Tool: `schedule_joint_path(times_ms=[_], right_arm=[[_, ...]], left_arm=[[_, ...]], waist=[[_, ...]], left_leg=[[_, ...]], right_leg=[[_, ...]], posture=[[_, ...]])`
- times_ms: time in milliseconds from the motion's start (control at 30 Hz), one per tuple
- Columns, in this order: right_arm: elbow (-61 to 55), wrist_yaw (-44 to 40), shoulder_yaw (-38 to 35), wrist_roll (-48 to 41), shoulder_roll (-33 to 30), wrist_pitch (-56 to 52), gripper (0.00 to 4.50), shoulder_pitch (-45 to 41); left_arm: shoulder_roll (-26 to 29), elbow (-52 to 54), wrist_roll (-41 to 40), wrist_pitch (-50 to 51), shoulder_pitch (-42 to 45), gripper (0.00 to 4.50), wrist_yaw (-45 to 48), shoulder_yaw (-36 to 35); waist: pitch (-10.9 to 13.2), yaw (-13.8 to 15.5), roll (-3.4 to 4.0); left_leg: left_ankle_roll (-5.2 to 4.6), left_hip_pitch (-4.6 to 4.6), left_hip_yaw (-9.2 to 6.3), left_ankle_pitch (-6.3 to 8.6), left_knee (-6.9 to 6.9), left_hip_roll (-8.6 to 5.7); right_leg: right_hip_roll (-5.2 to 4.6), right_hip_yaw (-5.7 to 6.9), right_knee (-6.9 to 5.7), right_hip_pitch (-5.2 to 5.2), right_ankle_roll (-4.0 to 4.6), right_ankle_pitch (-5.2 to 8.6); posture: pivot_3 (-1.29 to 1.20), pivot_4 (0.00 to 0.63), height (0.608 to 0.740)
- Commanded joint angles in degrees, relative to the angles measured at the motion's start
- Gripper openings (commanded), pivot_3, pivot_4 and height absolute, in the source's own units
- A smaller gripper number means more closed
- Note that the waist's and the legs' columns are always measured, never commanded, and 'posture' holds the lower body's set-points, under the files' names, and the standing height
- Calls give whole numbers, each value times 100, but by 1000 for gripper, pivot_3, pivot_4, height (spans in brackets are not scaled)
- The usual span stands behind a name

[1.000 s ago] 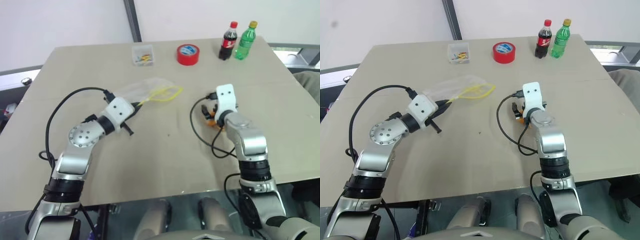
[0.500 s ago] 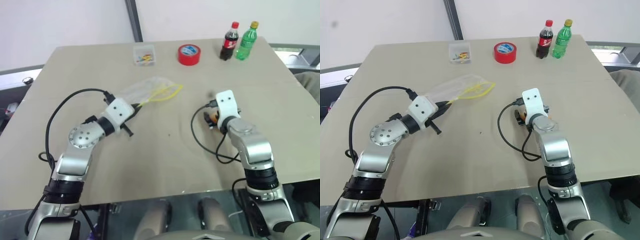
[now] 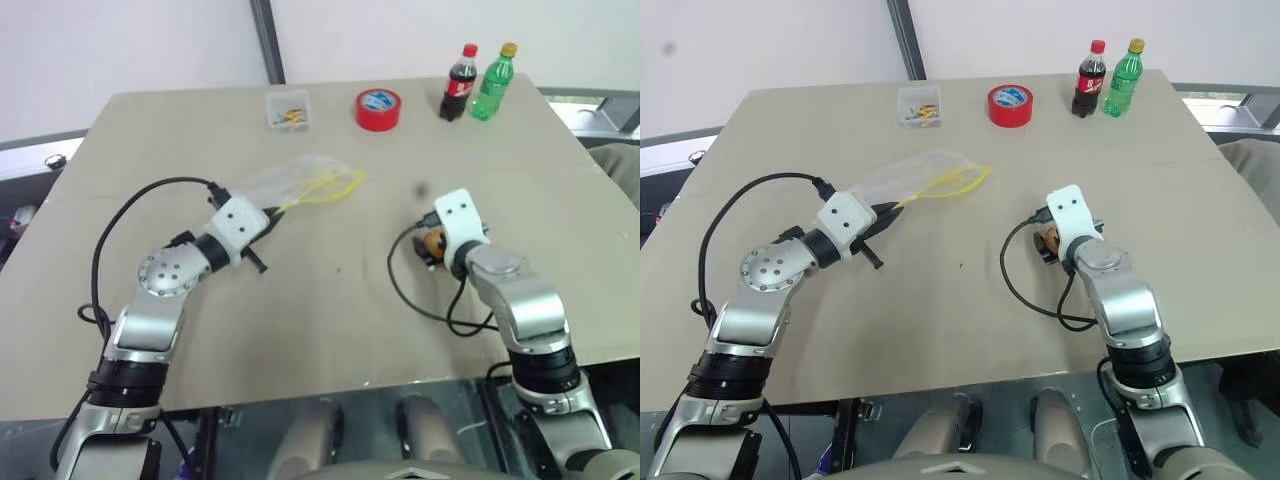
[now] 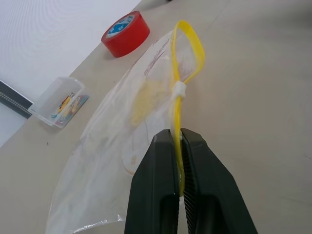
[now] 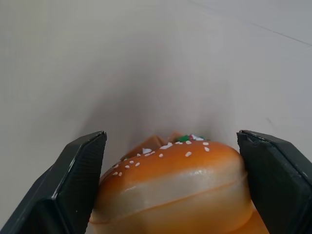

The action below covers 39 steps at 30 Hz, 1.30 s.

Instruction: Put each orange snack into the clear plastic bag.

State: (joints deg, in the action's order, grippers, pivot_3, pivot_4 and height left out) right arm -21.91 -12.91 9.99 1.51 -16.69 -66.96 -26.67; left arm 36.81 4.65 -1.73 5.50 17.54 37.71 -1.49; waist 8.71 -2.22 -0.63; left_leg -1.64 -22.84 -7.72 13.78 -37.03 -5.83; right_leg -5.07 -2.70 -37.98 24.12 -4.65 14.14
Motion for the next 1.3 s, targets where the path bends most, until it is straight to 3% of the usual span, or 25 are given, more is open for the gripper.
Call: schedule_joint_path(times_ms=[33, 233, 367, 533, 700, 967, 1300], right_arm=[[-321, -207, 202, -61, -297, -95, 4385, 88], [-456, -335, 167, -140, -502, -164, 4385, 167], [-620, -491, -194, -514, -215, -8, 4385, 208], [-640, -1583, -310, -1556, 318, 1754, 4385, 411], [-394, -1808, -301, -1702, 274, 2356, 4385, 424], [-598, -1658, -439, -1837, -246, 1884, 4385, 620], [73, -1171, -901, -2213, 173, 1316, 4385, 647]], left_arm=[[27, 261, -1, -27, 0, 0, -15, -33], [31, 255, 11, -22, 11, 0, -15, -33], [10, 243, 7, -27, 17, 0, -14, -36], [-36, 235, -5, -33, 50, 0, -16, -18], [-58, 258, -12, -24, 53, 0, -6, -28], [-73, 374, -33, 21, -84, 0, -36, -60], [-107, 325, -29, 14, -30, 0, 6, -20]], waist=[[0, 3, 0], [-1, 19, -1], [0, 21, -1], [1, -15, -1], [0, 26, -2], [1, 21, -2], [0, 33, -2]], left_leg=[[0, 0, 0, 0, 0, 0], [-1, 1, -2, 1, -1, 0], [-1, 1, -3, 1, -1, 0], [-2, 2, -2, 1, 0, 2], [-7, 2, -4, 5, -4, 0], [-2, 2, -7, 2, -5, 1], [-5, 2, -6, 5, -6, 0]], right_leg=[[0, 0, 1, 0, 0, 0], [-1, 3, 3, -5, 0, 0], [-1, 4, 3, -5, 0, 0], [1, 2, 2, -4, 0, 0], [0, 6, 3, -9, 0, 0], [-1, 8, 4, -10, 0, 0], [-1, 7, 3, -11, 0, 0]], posture=[[0, 150, 740], [0, 150, 740], [0, 150, 740], [0, 150, 740], [0, 150, 740], [0, 150, 740], [0, 150, 740]])
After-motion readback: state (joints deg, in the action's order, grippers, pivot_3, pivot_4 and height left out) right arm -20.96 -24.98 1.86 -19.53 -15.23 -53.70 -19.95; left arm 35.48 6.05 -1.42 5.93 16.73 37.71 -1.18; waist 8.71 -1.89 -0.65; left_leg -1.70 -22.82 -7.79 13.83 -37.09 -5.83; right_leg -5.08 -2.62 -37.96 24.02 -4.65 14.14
